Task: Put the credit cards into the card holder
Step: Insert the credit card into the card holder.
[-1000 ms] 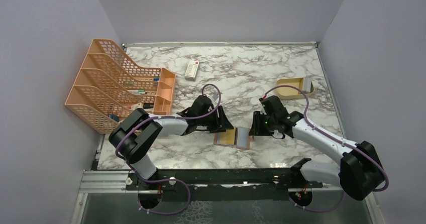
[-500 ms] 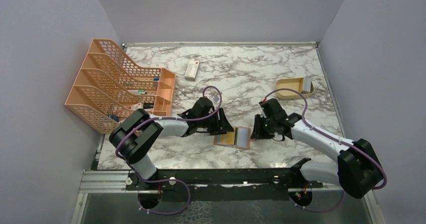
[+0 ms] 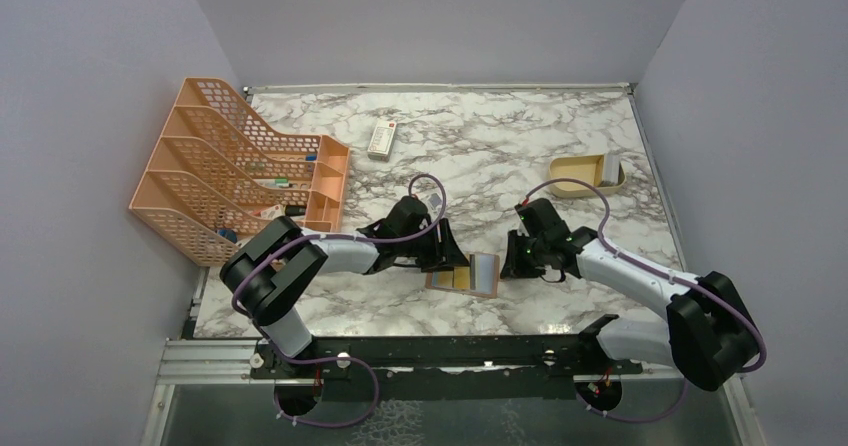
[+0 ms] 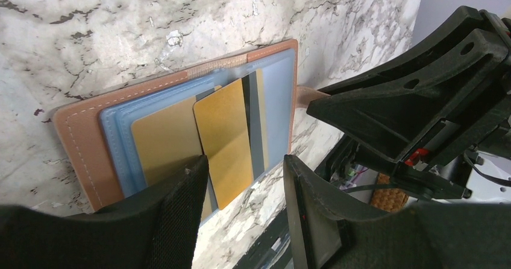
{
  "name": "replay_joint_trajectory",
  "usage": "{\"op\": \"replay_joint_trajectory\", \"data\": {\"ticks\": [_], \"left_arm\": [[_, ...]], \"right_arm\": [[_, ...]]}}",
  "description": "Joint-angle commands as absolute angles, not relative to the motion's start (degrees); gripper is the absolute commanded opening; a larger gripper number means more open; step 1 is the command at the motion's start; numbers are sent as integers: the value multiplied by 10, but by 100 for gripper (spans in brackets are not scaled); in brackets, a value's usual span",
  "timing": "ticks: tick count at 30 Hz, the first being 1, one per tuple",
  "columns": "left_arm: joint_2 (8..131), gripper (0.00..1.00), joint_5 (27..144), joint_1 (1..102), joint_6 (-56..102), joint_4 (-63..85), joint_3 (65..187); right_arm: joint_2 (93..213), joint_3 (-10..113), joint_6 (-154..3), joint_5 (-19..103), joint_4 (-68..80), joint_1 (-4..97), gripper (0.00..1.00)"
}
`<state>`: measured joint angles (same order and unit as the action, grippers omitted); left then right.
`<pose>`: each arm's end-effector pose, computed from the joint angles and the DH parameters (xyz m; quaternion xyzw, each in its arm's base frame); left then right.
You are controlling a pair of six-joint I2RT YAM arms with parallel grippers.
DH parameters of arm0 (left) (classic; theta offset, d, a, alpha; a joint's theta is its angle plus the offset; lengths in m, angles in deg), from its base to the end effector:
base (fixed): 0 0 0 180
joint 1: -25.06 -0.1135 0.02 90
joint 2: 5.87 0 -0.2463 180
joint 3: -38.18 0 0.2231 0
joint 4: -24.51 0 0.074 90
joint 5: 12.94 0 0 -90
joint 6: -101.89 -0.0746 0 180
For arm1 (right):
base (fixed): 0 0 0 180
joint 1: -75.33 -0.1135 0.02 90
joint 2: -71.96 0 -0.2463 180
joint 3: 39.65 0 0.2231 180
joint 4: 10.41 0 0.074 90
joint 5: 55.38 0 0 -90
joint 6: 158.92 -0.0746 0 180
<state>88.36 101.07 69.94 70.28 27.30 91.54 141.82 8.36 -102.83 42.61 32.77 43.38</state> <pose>0.2045 -0.2464 0.1255 -0.0130 0.8840 -0.4518 0.1191 0.1682 0.1171 0.1277 0.0016 0.9741 0.1743 0.1440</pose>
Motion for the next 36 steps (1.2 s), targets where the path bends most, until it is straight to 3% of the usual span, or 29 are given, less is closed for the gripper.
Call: {"op": "replay_joint_trajectory", "data": {"ticks": [1, 36], "left_arm": [[899, 52, 1010, 707, 701, 273, 932], [928, 52, 1016, 728, 699, 280, 973]], "right_arm": [[1424, 76, -1032, 432, 299, 429, 15], [1426, 67, -1028, 439, 281, 429, 12]]}}
